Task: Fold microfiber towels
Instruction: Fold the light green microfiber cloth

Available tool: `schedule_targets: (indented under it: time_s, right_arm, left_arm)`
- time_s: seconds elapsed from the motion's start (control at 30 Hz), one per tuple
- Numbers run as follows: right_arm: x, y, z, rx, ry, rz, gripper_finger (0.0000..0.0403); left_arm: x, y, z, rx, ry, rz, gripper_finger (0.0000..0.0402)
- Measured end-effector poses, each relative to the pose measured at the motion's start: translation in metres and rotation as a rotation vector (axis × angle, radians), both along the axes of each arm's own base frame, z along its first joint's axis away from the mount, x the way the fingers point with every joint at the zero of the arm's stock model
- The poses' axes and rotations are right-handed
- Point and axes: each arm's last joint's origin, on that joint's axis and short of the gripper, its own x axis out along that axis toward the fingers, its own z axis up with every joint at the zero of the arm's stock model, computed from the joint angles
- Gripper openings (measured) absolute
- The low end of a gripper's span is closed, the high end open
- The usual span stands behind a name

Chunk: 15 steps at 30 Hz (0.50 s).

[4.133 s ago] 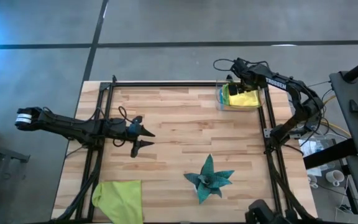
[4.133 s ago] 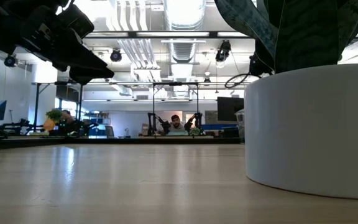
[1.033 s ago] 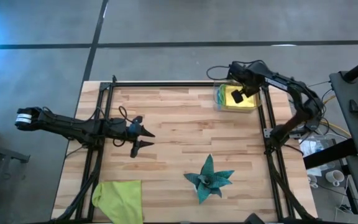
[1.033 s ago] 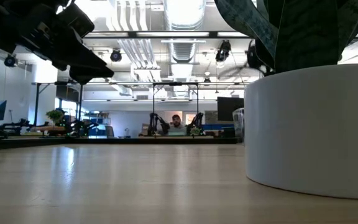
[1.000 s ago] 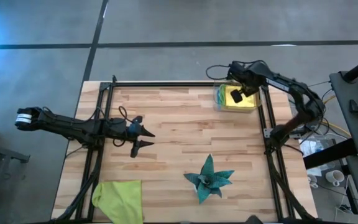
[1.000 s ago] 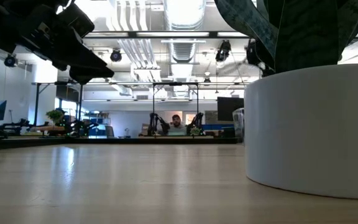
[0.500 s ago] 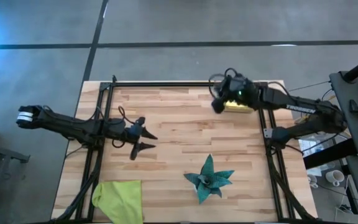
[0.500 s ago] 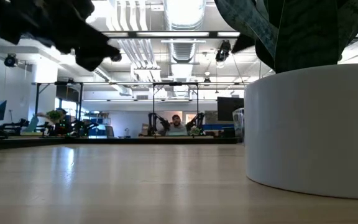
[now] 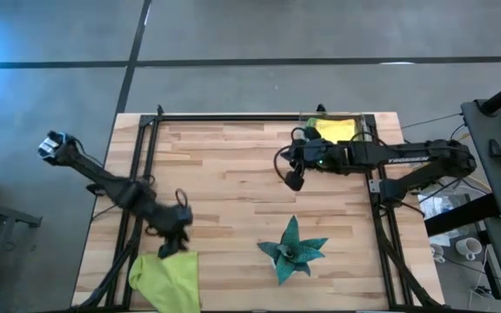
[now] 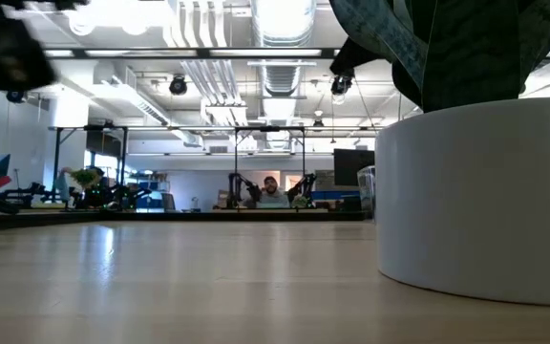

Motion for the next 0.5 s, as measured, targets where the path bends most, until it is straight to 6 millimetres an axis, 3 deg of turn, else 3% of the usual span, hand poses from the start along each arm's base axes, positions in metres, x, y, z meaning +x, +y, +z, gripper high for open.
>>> schedule_targets:
  time_s: [0.2,0.37,0.5]
  right_arm:
    - [0.004,0.001,-0.004,0.016,0.000,-0.007,0.0009]
    - [0.003,0.008,-0.001,0.048,-0.030,-0.006,0.0009]
    - [0.002,0.020,-0.001,0.049,-0.030,0.036,0.0009]
  left_arm:
    - [-0.004,-0.045,-0.027,-0.046,0.168,0.003,0.0157]
    - [0.006,-0.060,-0.058,0.114,0.205,-0.080,0.0157]
    - [0.020,-0.067,-0.071,0.204,0.177,-0.235,0.0157]
